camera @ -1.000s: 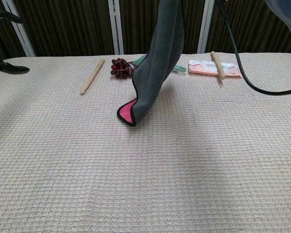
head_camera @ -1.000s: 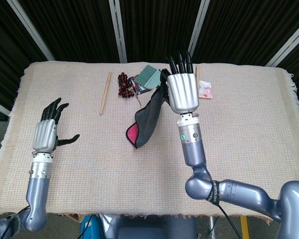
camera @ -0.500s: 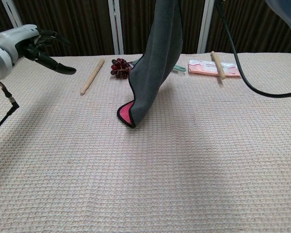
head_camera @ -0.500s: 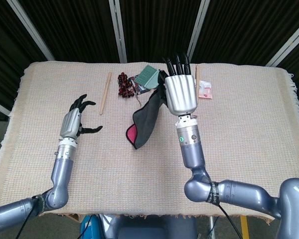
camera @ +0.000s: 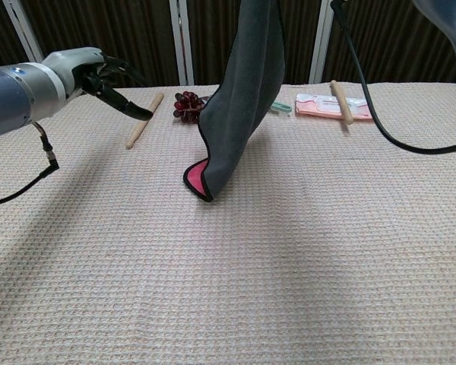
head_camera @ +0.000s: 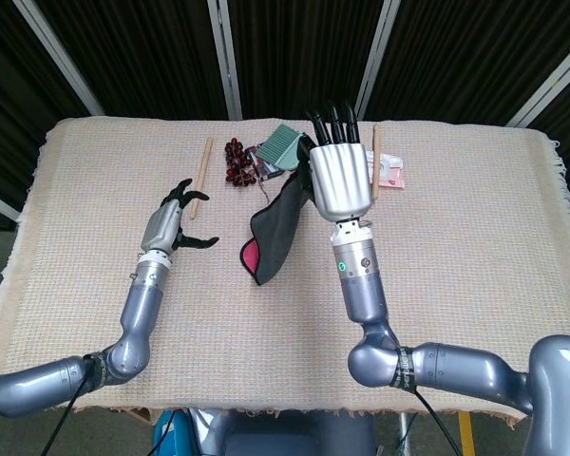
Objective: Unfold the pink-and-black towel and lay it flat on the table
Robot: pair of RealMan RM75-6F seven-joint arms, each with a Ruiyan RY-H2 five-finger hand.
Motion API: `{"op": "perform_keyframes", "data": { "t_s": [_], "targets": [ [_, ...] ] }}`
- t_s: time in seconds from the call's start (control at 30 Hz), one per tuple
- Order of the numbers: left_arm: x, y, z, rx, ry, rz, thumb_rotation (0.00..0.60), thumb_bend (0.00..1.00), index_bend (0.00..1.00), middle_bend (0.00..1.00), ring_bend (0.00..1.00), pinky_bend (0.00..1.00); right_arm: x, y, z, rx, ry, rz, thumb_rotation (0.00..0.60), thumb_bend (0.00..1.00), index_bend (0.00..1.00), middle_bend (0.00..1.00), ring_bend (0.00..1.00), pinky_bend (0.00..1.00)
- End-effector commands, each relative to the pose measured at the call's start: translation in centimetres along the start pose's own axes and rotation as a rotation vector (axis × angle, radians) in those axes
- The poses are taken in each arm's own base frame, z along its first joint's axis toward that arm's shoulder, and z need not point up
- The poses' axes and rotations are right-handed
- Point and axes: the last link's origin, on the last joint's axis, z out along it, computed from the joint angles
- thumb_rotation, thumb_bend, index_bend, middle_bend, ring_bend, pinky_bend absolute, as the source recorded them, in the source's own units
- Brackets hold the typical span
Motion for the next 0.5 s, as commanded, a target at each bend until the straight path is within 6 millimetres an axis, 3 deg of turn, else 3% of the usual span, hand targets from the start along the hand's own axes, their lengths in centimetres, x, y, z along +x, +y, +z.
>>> {"op": "perform_keyframes", "data": {
  "t_s": [0.03,0.2,0.5],
  "targets": [
    [0.0,1.4,1.0,0.006,-0.057,0.047,0.6,0.18,0.24,0.0,0.0,0.0,0.0,0.0,-0.1,-0.002,-0.003,-0.001,0.6,0.51,0.59,0.21,0.09,0.0],
    [0.0,3.4,1.9,0.006,-0.094,0.103,0.6,0.18,0.21,0.0,0.0,0.0,-0.3,0.0,-0.2,-0.004,-0.014,-0.004,0.6,0.51,0.59,0.21,0.09,0.0],
    [-0.5,5.9,2.6,0.016,-0.108,0.24,0.6,0.21,0.29,0.0,0.0,0.0,0.0,0.0,-0.3,-0.01,-0.023,0.005,0.6,0.51,0.59,0.21,0.09,0.0]
  ]
}}
